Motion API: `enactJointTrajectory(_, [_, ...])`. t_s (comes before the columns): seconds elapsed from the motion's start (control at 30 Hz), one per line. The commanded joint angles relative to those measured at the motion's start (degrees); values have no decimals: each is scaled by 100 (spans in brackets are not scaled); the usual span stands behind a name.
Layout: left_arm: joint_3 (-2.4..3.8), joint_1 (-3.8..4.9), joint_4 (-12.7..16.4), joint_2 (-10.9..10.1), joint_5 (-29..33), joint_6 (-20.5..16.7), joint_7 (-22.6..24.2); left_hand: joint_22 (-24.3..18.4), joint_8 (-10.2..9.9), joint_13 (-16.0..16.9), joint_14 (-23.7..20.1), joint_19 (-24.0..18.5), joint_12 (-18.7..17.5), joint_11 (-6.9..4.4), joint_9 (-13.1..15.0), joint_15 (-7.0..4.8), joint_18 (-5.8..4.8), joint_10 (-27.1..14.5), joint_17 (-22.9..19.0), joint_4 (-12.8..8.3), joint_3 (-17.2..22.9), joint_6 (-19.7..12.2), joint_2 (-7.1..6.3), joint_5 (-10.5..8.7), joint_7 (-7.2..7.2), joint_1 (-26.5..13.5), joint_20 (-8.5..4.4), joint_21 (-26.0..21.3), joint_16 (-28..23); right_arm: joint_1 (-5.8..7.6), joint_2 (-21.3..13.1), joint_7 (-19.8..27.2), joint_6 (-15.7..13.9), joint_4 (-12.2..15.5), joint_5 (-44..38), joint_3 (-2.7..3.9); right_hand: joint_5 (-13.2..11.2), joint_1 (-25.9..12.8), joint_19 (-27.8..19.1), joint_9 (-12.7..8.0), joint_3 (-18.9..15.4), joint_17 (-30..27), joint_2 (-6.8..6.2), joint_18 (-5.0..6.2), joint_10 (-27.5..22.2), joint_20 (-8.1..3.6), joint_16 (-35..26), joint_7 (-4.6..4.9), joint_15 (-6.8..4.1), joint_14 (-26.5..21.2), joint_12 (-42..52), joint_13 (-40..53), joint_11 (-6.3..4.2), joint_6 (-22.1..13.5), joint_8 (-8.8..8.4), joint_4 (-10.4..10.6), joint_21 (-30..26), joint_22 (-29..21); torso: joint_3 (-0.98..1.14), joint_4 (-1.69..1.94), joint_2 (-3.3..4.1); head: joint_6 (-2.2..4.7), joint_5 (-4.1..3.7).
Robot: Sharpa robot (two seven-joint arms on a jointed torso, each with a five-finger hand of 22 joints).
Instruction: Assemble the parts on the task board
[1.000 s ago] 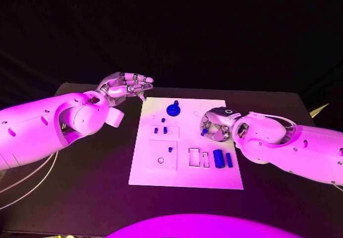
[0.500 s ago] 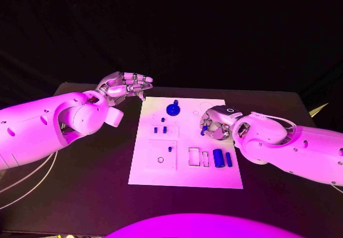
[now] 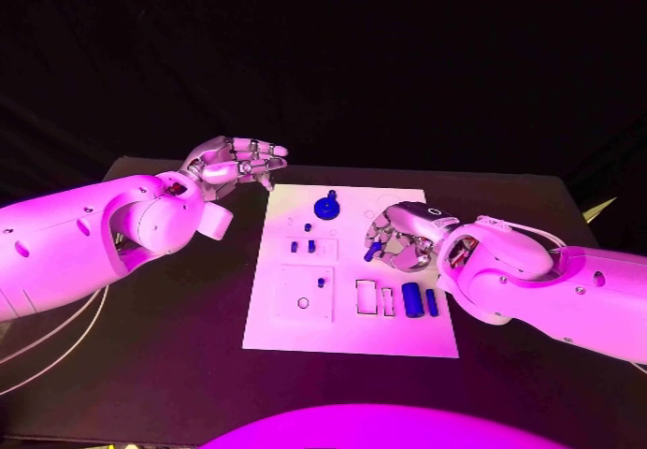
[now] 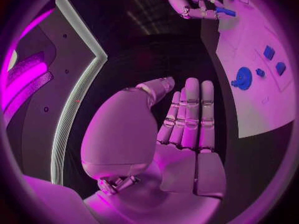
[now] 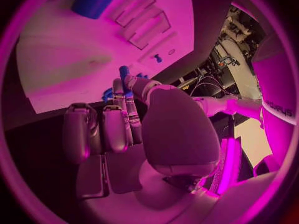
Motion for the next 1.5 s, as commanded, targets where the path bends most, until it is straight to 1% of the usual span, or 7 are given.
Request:
enactJointTrajectory(0.03, [3,3,-2,25,34,110,33,-9,-4,-9,-27,-23,38,14,2,4,74,-39,-5,-8,-23,-31,4,12,66,-27,34,-24,3,-8,74,62,-131,170,117,4,19,-45,321,496,9,0,14,-74,262,-32,27,1,-22,151,-18,-5,-205,13,296,-35,8,1025,0,3,1,3,36])
enactJointTrajectory(0.27, [1,2,-44,79,34,128,30,-10,-5,-10,-33,-23,42,15,1,5,74,-49,-7,-13,-24,-38,0,14,67,-23,35,-27,4,-154,430,153,-167,291,-196,-4,19,-50,323,503,17,0,15,-76,264,-32,28,2,-22,151,-22,-3,-204,10,301,-46,18,1029,-3,-8,2,-20,127])
enactJointTrajectory(0.4, [-1,2,-56,100,34,130,27,-10,-5,-10,-33,-23,42,15,1,5,74,-49,-7,-13,-24,-38,0,14,67,-23,35,-27,4,-266,638,177,-161,267,-336,-8,19,-54,319,508,22,-10,15,-73,265,-32,23,3,-22,150,-25,-2,-204,8,304,-53,-1,1023,-1,7,9,-3,167])
enactJointTrajectory(0.53, [-4,3,-58,105,34,120,22,-11,-5,-11,-37,-23,45,15,2,5,75,-54,-8,-15,-23,-40,1,16,67,-21,35,-29,5,-354,860,128,-120,182,-493,-20,18,-60,320,514,28,-4,14,-74,265,-32,26,4,-22,151,-29,-1,-203,5,308,-64,7,1027,5,6,11,-14,204])
enactJointTrajectory(0.7, [-6,4,-58,109,34,112,17,-11,-5,-11,-37,-23,45,15,2,5,75,-54,-8,-15,-23,-40,1,16,67,-21,35,-29,5,-428,1034,32,-97,58,-606,-31,18,-61,320,516,30,-4,14,-74,266,-32,26,4,-22,151,-30,-1,-203,5,309,-67,7,1027,-4,-2,16,-21,265])
enactJointTrajectory(0.87, [-7,4,-53,118,34,114,12,-11,-5,-11,-37,-23,45,15,2,5,75,-54,-8,-15,-23,-40,1,16,67,-21,35,-29,5,-486,1193,-39,-79,-63,-667,-45,18,-66,321,525,38,-2,11,-75,268,-33,28,6,-22,151,-35,2,-203,2,315,-85,10,1029,8,3,17,-32,307])
enactJointTrajectory(1.5, [-7,4,-52,125,34,128,2,-13,-4,-12,-41,-24,51,17,2,8,74,-61,-10,-10,-28,-43,0,16,69,-29,37,-33,6,-665,1399,-74,40,-196,-720,-54,16,-81,322,537,46,-7,7,-76,272,-33,26,10,-21,151,-41,5,-202,-1,325,-103,18,1033,6,1,12,-83,423])
